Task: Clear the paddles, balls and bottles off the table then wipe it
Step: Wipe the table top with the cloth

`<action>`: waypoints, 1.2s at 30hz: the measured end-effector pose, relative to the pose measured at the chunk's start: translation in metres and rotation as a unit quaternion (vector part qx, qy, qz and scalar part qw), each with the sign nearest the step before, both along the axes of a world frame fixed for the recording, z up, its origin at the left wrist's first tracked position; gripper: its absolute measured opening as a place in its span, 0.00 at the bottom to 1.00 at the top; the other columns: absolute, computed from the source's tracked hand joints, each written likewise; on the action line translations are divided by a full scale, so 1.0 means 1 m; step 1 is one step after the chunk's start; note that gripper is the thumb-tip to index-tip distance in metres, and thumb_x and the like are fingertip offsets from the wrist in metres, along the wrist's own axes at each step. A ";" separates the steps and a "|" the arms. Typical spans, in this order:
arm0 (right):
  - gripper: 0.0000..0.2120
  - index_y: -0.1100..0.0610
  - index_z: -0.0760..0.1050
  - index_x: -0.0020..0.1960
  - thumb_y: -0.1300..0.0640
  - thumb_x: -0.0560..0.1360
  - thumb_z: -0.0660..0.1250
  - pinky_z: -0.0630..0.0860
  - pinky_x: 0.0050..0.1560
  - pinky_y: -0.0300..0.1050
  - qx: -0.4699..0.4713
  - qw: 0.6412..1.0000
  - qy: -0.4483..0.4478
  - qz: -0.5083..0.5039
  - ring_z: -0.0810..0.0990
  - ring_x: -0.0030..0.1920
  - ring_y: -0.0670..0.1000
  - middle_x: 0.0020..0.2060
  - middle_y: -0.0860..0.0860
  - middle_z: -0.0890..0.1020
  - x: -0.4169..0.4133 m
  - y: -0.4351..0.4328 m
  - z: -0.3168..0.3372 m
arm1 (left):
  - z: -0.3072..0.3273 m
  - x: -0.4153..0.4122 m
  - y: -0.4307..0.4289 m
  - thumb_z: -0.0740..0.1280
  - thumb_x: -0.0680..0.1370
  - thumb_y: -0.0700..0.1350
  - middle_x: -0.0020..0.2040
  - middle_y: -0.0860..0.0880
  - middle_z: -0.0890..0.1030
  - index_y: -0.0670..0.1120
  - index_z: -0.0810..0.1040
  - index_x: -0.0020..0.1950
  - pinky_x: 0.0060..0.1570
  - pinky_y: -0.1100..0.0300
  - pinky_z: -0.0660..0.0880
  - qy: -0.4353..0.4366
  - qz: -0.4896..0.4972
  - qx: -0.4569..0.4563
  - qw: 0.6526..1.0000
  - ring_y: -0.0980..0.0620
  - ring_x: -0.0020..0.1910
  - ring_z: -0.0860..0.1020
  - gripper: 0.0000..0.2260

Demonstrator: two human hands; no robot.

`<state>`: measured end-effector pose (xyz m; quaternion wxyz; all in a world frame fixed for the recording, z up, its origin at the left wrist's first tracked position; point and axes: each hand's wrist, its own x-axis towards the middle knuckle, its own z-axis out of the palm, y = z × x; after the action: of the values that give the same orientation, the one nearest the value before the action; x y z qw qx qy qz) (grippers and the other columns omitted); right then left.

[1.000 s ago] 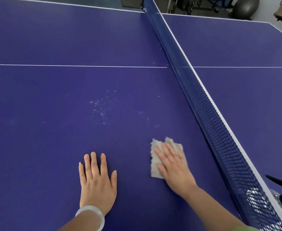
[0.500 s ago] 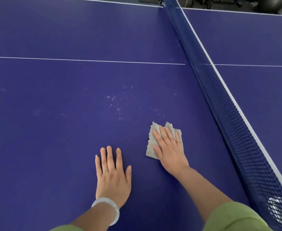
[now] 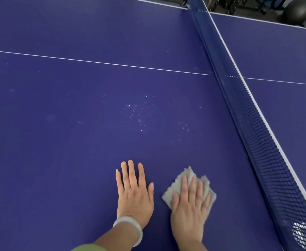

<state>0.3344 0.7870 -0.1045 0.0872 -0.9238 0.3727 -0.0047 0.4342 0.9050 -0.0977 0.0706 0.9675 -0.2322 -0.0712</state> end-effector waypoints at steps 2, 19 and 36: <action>0.28 0.52 0.53 0.79 0.44 0.82 0.39 0.46 0.77 0.61 -0.018 0.998 0.016 0.061 0.54 0.78 0.56 0.78 0.54 0.57 0.028 -0.018 0.001 | 0.000 0.002 0.002 0.48 0.81 0.55 0.76 0.33 0.60 0.38 0.61 0.76 0.73 0.35 0.56 0.004 0.001 -0.004 1.000 0.32 0.77 0.54 0.29; 0.28 0.53 0.60 0.77 0.43 0.82 0.42 0.51 0.75 0.62 0.010 1.000 0.004 0.000 0.59 0.76 0.58 0.76 0.56 0.63 0.033 0.068 0.004 | -0.003 0.092 0.075 0.46 0.82 0.54 0.76 0.33 0.59 0.37 0.61 0.77 0.74 0.40 0.57 -0.022 0.028 -0.027 0.999 0.35 0.77 0.57 0.29; 0.27 0.54 0.60 0.77 0.45 0.82 0.41 0.52 0.75 0.62 -0.012 0.998 0.016 0.065 0.59 0.77 0.58 0.76 0.56 0.62 0.097 0.058 0.007 | -0.001 0.094 0.075 0.47 0.81 0.53 0.75 0.32 0.61 0.36 0.61 0.76 0.73 0.38 0.58 -0.027 0.023 -0.004 0.999 0.33 0.76 0.58 0.29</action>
<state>0.4316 0.8450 -0.0977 0.0705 -0.9471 0.3128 0.0116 0.5282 0.9799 -0.0987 0.0703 0.9738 -0.2121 -0.0428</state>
